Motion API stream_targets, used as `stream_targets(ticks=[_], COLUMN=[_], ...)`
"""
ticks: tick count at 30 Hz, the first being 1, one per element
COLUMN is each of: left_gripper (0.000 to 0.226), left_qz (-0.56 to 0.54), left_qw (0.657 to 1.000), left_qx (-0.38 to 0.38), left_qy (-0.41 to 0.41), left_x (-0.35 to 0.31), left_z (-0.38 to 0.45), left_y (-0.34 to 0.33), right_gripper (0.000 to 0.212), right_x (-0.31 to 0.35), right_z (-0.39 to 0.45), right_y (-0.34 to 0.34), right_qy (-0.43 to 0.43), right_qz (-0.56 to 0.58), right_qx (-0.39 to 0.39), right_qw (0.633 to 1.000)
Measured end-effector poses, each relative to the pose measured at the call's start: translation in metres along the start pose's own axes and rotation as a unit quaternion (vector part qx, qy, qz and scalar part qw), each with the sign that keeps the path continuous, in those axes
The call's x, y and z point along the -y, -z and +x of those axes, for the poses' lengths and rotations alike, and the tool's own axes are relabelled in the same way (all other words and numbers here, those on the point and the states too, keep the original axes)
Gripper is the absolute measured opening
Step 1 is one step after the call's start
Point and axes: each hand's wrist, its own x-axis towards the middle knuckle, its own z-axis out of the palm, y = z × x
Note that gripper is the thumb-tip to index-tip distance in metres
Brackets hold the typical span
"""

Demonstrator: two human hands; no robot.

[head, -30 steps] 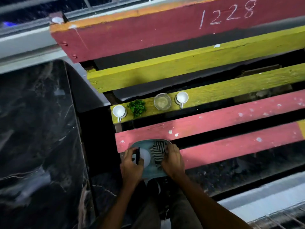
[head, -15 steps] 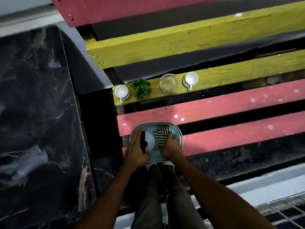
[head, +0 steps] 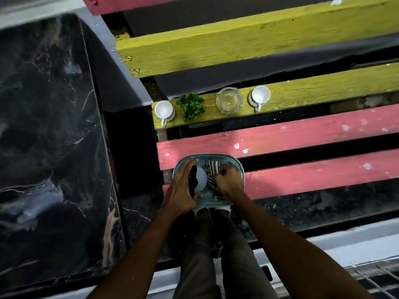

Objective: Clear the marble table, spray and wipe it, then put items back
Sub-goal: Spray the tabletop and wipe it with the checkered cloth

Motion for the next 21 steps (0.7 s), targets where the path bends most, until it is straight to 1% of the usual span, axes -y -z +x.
stream_targets(ticks=[2,4,6,9,11,14,17,19,21], left_gripper=[0.101,0.088,0.078,0.062,0.056,0.049,0.035,0.021,0.017], left_qz=[0.007,0.016,0.020,0.005,-0.008,-0.029,-0.061,-0.081,-0.114], left_qw=[1.000,0.999,0.999,0.998,0.995,0.991,0.984,0.976,0.965], left_qx=[0.002,-0.002,-0.018,-0.066,-0.093,-0.124,-0.161,-0.199,-0.231], left_qy=[-0.028,-0.029,-0.018,0.000,0.018,0.044,0.035,0.036,0.054], left_x=[0.003,0.003,-0.002,-0.017,-0.028,-0.049,-0.073,-0.088,-0.103], left_z=[0.001,0.001,0.003,0.006,0.007,0.003,-0.006,-0.014,-0.025], left_y=[-0.002,-0.002,-0.002,-0.002,-0.002,0.001,0.013,0.022,0.036], right_gripper=[0.015,0.024,0.022,0.017,0.018,0.018,0.017,0.017,0.020], right_x=[-0.002,-0.008,-0.013,-0.014,-0.011,-0.001,0.020,0.034,0.049], right_z=[-0.009,-0.015,-0.018,-0.022,-0.026,-0.033,-0.047,-0.059,-0.071], right_y=[0.005,0.011,0.018,0.026,0.029,0.036,0.044,0.048,0.052], right_qy=[-0.009,-0.032,-0.042,-0.044,-0.029,0.015,0.053,0.084,0.099], right_qz=[0.068,0.142,0.184,0.243,0.232,0.161,0.091,0.093,0.156], right_qx=[0.020,0.023,0.013,0.011,0.004,-0.010,-0.022,-0.020,0.000], right_qw=[0.997,0.989,0.982,0.969,0.972,0.987,0.994,0.992,0.983])
